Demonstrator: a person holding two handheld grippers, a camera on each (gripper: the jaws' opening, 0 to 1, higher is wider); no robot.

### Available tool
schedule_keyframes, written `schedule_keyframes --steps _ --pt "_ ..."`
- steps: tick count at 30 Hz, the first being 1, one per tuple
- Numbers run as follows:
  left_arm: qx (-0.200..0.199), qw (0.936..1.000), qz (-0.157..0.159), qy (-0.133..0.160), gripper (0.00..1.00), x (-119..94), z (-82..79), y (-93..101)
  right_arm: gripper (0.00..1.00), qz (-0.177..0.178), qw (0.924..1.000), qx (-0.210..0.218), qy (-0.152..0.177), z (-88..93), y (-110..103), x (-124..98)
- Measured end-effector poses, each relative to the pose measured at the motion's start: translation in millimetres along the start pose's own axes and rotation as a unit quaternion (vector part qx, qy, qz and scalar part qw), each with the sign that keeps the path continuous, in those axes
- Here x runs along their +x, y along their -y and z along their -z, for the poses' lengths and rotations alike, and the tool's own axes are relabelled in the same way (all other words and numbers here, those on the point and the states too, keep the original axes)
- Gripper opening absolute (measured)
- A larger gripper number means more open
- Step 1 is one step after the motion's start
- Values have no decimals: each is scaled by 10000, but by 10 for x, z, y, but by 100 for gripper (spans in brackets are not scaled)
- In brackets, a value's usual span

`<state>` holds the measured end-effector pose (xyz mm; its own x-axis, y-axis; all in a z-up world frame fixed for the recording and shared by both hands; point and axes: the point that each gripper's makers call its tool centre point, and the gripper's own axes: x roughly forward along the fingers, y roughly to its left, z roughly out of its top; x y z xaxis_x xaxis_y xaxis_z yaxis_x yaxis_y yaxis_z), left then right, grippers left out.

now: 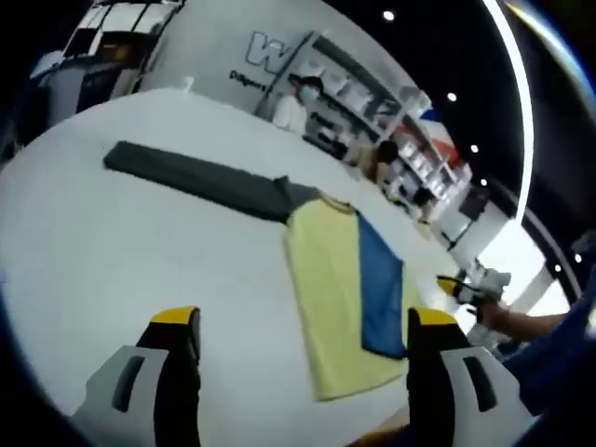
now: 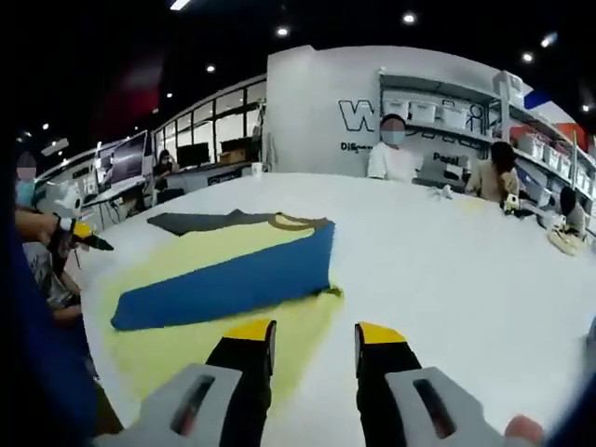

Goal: Fold the garment on the visible template until the final outline fits inside the template.

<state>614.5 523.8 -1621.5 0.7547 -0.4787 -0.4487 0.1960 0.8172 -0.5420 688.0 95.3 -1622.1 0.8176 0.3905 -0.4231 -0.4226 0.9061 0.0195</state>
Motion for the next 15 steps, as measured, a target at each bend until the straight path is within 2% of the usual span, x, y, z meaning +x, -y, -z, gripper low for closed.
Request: schedule_keyframes --steps 3,5,6,9,11,12,15 --pt "-117 9997 -105 180 86 20 -123 -172 31 -23 9994 335 11 76 -114 -163" --pt "-168 9995 -133 235 86 26 -161 -212 32 -55 9991 410 27 83 -154 -199" --pt "-362 9978 -216 506 85 58 -305 -354 32 -174 9979 628 50 109 -225 -289" --pt "-594 9945 -327 801 86 72 -480 -520 32 -354 9953 897 13 146 -338 -446" --pt "-1014 9837 -660 1332 86 106 -784 -916 32 -337 9956 874 -32 180 -396 -504" --pt "-1115 9782 -840 1535 86 110 -908 -1055 32 -316 9957 871 -47 177 -424 -547" --pt "-1267 9696 -1147 1753 84 125 -1081 -1356 32 -252 9949 979 -61 169 -472 -626"
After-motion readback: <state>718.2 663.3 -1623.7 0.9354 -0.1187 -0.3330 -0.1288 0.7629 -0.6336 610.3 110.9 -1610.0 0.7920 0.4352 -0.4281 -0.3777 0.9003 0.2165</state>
